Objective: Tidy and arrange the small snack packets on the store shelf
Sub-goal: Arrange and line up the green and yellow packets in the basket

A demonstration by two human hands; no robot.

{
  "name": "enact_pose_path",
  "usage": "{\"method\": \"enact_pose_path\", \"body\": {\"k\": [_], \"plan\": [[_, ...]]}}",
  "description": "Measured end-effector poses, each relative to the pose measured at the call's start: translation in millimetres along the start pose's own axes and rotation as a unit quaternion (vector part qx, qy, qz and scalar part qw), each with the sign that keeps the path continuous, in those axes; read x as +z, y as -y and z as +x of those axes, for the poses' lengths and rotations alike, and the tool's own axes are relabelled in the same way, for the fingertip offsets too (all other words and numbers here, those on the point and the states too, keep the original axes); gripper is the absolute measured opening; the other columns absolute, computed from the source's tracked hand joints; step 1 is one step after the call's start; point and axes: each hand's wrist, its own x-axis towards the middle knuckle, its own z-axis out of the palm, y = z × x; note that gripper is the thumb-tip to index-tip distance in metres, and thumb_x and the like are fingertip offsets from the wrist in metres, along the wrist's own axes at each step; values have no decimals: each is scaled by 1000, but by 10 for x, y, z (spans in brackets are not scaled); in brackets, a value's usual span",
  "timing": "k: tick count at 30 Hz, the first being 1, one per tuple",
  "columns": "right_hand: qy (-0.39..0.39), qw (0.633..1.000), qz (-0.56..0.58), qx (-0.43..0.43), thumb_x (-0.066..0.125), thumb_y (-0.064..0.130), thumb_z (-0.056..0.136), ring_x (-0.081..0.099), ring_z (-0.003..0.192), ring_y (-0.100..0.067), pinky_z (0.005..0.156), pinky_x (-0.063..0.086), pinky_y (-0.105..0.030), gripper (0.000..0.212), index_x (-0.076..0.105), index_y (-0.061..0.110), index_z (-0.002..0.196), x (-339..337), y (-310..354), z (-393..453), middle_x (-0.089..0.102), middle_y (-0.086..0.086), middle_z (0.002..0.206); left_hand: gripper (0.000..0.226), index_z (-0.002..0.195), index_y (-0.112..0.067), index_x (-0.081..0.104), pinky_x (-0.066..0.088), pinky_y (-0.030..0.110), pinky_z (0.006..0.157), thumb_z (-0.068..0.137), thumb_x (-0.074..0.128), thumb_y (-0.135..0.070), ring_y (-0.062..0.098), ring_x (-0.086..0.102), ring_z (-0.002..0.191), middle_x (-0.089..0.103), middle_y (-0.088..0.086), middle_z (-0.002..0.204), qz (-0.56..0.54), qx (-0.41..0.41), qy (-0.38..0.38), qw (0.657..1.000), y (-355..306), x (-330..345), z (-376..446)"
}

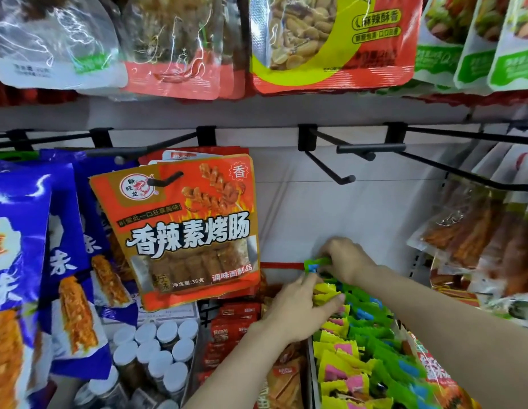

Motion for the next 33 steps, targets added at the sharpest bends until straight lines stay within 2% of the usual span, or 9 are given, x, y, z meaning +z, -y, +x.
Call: {"method": "enact_pose_path", "body": {"k": [4, 10, 12, 16, 18, 20, 24, 28, 33], "plan": [[-46, 998, 41, 9, 70, 25, 85, 63, 102, -25, 85, 49, -32, 14, 76, 19, 96, -8, -1, -78, 69, -3, 106, 61, 129, -21, 49, 42, 37, 99, 90, 47, -67, 25, 51, 122, 56, 3, 133, 14, -9, 9, 1000, -15, -42, 12], [-163, 966, 202, 15, 70, 13, 87, 69, 88, -25, 80, 49, -28, 4, 73, 10, 87, -482, -90, -393, 75, -9, 87, 50, 131, -30, 47, 43, 32, 101, 90, 59, -55, 18, 51, 124, 56, -2, 133, -73, -36, -9, 997, -66, -101, -122], [-196, 947, 253, -6, 73, 16, 86, 70, 80, -25, 80, 52, -33, 3, 71, 13, 85, -670, -49, -558, 74, -8, 79, 46, 130, -32, 48, 42, 31, 103, 89, 66, -43, 14, 52, 125, 59, -6, 132, -120, -33, -36, 992, -97, -157, -189], [-270, 912, 302, -58, 76, 23, 84, 66, 66, -8, 72, 50, -18, 4, 73, 24, 87, -1033, 29, -918, 72, 9, 72, 56, 134, -31, 44, 38, 35, 111, 87, 74, -27, 12, 47, 131, 50, -6, 139, -235, -40, -107, 965, -268, -374, -389], [-262, 884, 384, -43, 76, 20, 83, 71, 73, -15, 78, 57, -31, 9, 73, 27, 87, -1182, 85, -1081, 75, 2, 81, 68, 145, -23, 37, 36, 34, 113, 88, 73, -27, 11, 42, 134, 43, -6, 145, -276, -54, -101, 954, -385, -489, -531], [-250, 863, 439, -8, 77, 14, 83, 73, 77, -21, 76, 59, -39, 14, 72, 27, 84, -1302, 136, -1241, 75, -7, 88, 68, 146, -19, 35, 40, 27, 104, 88, 72, -24, 12, 43, 132, 43, -6, 143, -344, -68, -87, 932, -537, -585, -695], [-235, 815, 528, 50, 72, 1, 84, 67, 54, -5, 53, 58, -24, 15, 72, 16, 82, -1436, 165, -1553, 71, -7, 78, 30, 122, -4, 57, 55, 29, 91, 93, 64, -11, 23, 63, 113, 64, 13, 122, -505, -104, -69, 854, -780, -593, -1141], [-223, 797, 553, 95, 72, 1, 84, 64, 50, -4, 48, 54, -19, 12, 71, 0, 96, -1454, 208, -1800, 68, -13, 85, 13, 104, 1, 60, 59, 26, 76, 91, 62, -2, 17, 65, 87, 68, 15, 98, -613, -130, -88, 774, -865, -539, -1543], [-205, 793, 558, 130, 74, 3, 83, 67, 61, -16, 59, 60, -25, 19, 72, -2, 102, -1470, 273, -1977, 72, -18, 87, 12, 94, 1, 56, 60, 23, 74, 90, 65, -6, 17, 68, 82, 69, 16, 91, -620, -167, -119, 757, -911, -549, -1776]]}}
